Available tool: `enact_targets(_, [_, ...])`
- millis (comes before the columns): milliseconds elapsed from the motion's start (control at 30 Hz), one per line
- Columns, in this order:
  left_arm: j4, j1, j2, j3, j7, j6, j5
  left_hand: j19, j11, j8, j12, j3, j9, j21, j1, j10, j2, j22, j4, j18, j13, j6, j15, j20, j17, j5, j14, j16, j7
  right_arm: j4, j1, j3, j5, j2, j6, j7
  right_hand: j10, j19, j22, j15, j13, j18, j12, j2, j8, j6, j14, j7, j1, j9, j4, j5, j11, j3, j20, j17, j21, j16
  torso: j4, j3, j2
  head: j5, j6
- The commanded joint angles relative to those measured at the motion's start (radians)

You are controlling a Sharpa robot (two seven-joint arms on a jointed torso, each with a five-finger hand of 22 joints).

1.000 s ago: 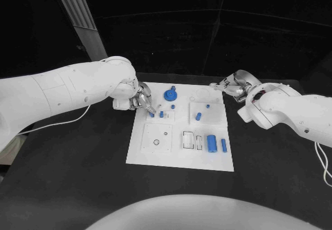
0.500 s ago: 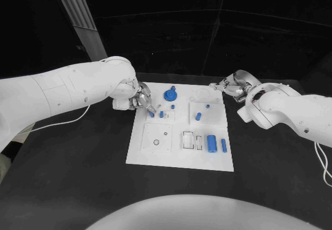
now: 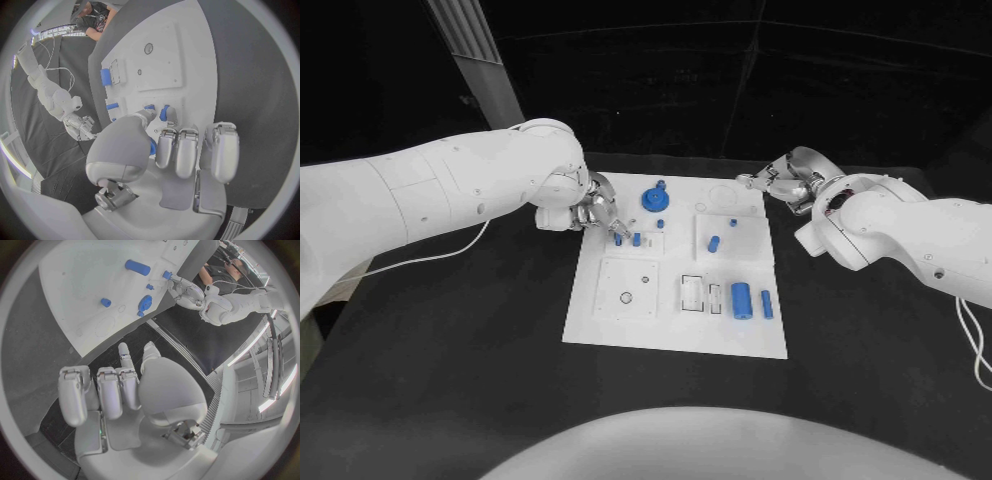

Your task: Assemble the parts on the task board

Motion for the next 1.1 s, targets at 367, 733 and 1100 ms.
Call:
enact_targets(367, [0.009,-0.019,-0.004,-0.011,-0.030,0.024,-0.001,0.010,0.006,-0.042,0.002,-0.087,-0.016,0.002,-0.066,0.105,-0.010,0.228,0.000,0.004,0.263,-0.012,0.011,0.011,0.263,0.014,0.105,-0.005,-0.013,0.002,0.002,0.001,0.000,-0.002,0.004,0.004,0.106,0.105,0.263,-0.004,0.262,-0.007,0.002,0.008,0.005,-0.006,0.104,0.000,0.004,0.002,0.000,0.003,-0.003,-0.005,-0.005,0.264,0.003,0.002,0.0001,-0.0004,0.000,0.000,0.000])
enact_targets(733, [0.026,-0.019,-0.019,-0.011,-0.008,-0.013,-0.046,0.026,0.003,-0.026,0.002,-0.161,-0.019,0.014,-0.149,0.105,0.005,0.234,0.001,0.000,0.263,0.006,0.009,0.011,0.263,-0.006,0.105,-0.005,-0.018,0.001,0.002,0.001,0.000,-0.002,0.005,0.005,0.106,0.105,0.263,-0.004,0.262,-0.007,0.002,0.008,0.005,-0.006,0.104,0.000,0.004,0.002,0.000,0.003,-0.003,-0.005,-0.005,0.264,0.003,0.002,-0.0002,-0.0005,0.000,0.000,0.003])
enact_targets(1100, [0.046,-0.007,-0.035,-0.011,0.014,-0.069,-0.096,0.024,0.000,0.020,0.002,-0.204,0.016,0.012,-0.164,0.105,0.008,0.233,0.000,0.000,0.263,-0.011,0.006,0.008,0.263,-0.036,0.105,-0.005,-0.021,-0.003,0.002,0.001,0.000,0.003,0.006,0.005,0.106,0.105,0.263,-0.004,0.262,-0.007,0.002,0.008,0.005,-0.006,0.104,0.000,0.004,0.002,0.000,0.003,-0.003,-0.005,-0.005,0.264,0.003,0.002,0.0003,-0.0005,0.000,-0.001,0.005])
